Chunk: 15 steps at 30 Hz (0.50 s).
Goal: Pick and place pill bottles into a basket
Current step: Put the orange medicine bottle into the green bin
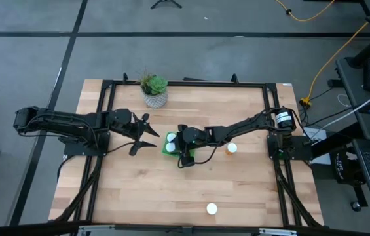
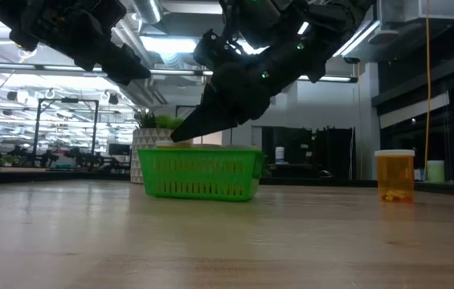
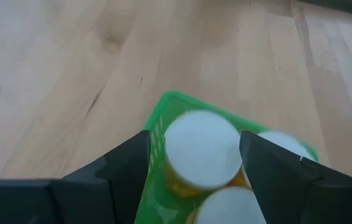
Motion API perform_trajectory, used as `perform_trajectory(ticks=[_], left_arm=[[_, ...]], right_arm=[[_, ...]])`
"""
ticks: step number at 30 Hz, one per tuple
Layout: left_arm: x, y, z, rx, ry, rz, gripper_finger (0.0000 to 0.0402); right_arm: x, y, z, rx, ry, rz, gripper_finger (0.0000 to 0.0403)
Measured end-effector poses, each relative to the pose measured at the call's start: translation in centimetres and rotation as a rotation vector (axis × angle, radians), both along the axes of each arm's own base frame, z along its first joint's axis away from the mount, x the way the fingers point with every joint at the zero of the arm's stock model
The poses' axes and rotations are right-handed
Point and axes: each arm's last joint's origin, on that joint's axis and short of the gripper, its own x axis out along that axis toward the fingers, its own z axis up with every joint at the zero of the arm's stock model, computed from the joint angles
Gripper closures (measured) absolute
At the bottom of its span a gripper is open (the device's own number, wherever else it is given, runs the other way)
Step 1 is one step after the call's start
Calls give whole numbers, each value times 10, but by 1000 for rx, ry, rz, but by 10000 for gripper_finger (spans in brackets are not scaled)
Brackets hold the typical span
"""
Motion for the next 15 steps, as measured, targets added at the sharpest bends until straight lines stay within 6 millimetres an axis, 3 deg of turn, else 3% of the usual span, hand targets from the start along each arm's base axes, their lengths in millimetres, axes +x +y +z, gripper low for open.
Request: perform_trajectory(ticks=[8, 15], left_arm=[[0, 0, 0, 0, 1, 0, 192], [0, 0, -1, -1, 8, 1, 192]], right_arm=[[6, 7, 30, -3, 17, 89, 152], [-16, 1, 80, 14, 21, 103, 152]])
